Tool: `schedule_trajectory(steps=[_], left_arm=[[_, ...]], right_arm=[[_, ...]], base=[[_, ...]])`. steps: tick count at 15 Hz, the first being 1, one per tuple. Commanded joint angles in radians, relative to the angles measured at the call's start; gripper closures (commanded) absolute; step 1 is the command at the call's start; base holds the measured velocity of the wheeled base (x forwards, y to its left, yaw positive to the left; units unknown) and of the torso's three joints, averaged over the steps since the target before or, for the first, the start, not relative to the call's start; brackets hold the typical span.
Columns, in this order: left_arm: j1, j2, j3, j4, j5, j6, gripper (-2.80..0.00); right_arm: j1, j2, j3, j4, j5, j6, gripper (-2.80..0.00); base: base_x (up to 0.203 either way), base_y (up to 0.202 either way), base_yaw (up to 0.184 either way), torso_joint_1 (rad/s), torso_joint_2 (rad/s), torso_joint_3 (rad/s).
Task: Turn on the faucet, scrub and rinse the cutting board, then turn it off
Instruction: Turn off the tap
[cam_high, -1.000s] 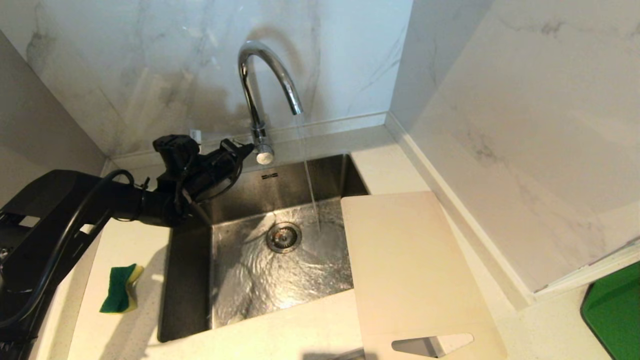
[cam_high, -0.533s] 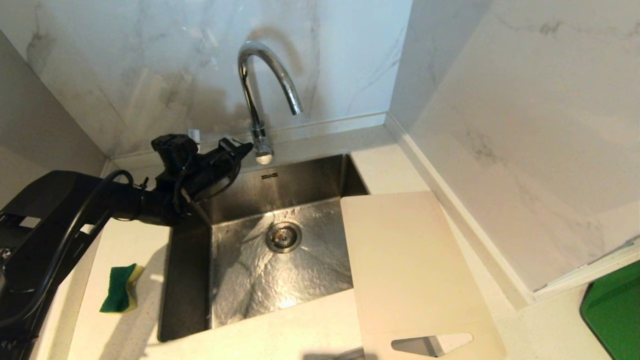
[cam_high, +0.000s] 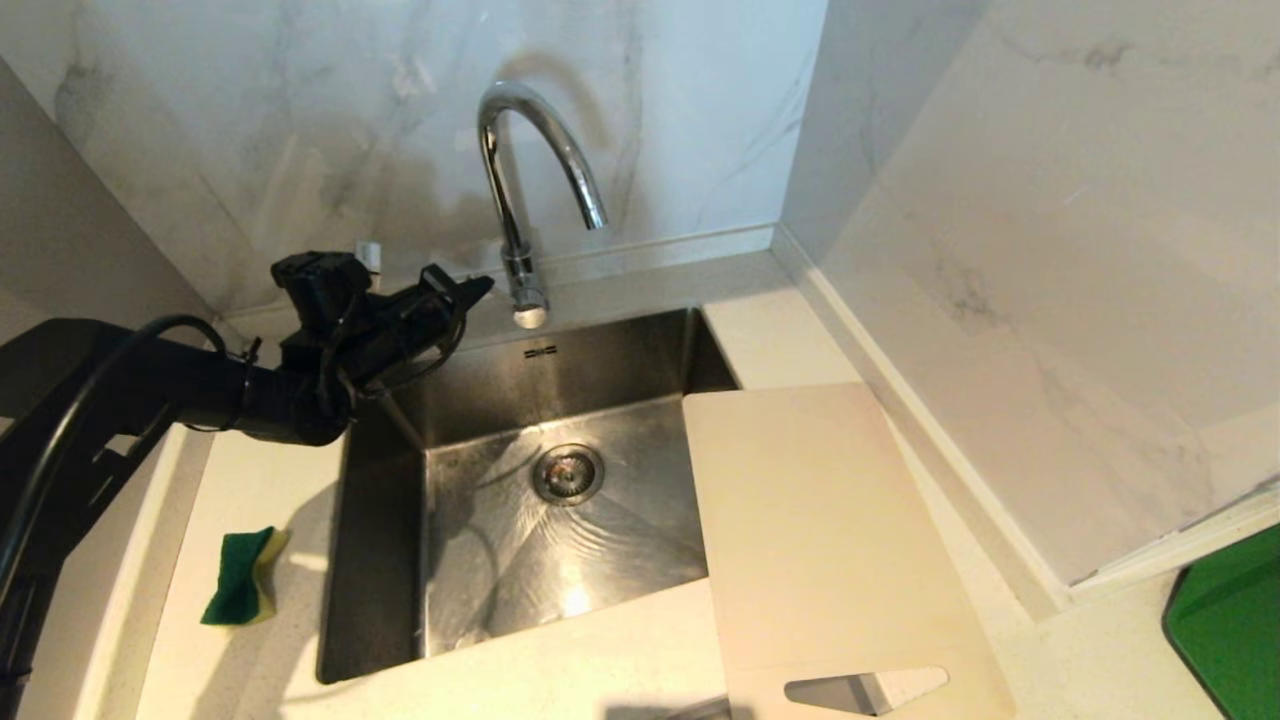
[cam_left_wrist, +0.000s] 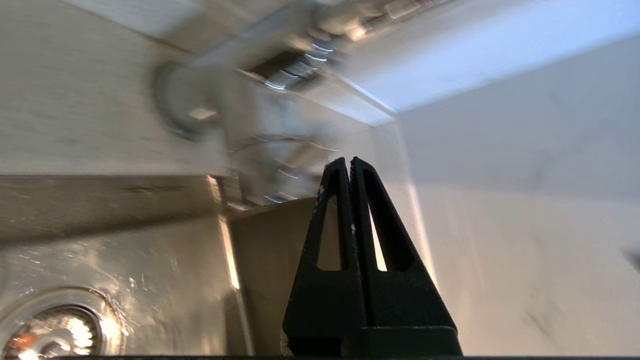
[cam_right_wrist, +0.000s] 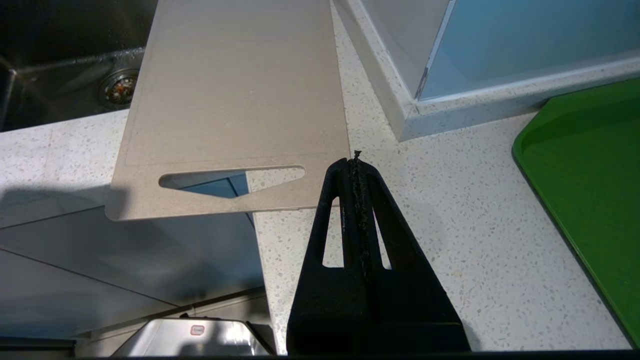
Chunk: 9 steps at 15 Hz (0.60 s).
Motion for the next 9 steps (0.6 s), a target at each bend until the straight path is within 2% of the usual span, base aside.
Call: schedule_trajectory(steps=[1, 3, 4, 6, 9], left_arm=[[-0.005, -0.085, 0.046, -0.003, -0.031, 0.003, 0.00], [-0.003, -0.139, 0.094, 0.002, -0.040, 0.038, 0.00], [0.000, -0.168, 0.127, 0.023, -0.041, 0.096, 0.00], [0.009, -0.213, 0.153, 0.133, -0.050, 0.254, 0.00], [0.065, -0.297, 0.159, 0.380, -0.067, 0.459, 0.00]], right_arm=[[0.001, 0.000, 0.002, 0.000, 0.000, 0.000, 0.00], [0.001, -0.002, 0.002, 0.000, 0.000, 0.000, 0.00], [0.001, 0.000, 0.000, 0.000, 0.000, 0.000, 0.00], [0.001, -0.001, 0.002, 0.000, 0.000, 0.000, 0.00], [0.001, 0.000, 0.002, 0.000, 0.000, 0.000, 0.00]], base=[[0.000, 0.000, 0.000, 0.000, 0.00, 0.000], [0.000, 0.000, 0.000, 0.000, 0.00, 0.000], [0.000, 0.000, 0.000, 0.000, 0.00, 0.000], [0.000, 0.000, 0.000, 0.000, 0.00, 0.000], [0.000, 0.000, 0.000, 0.000, 0.00, 0.000]])
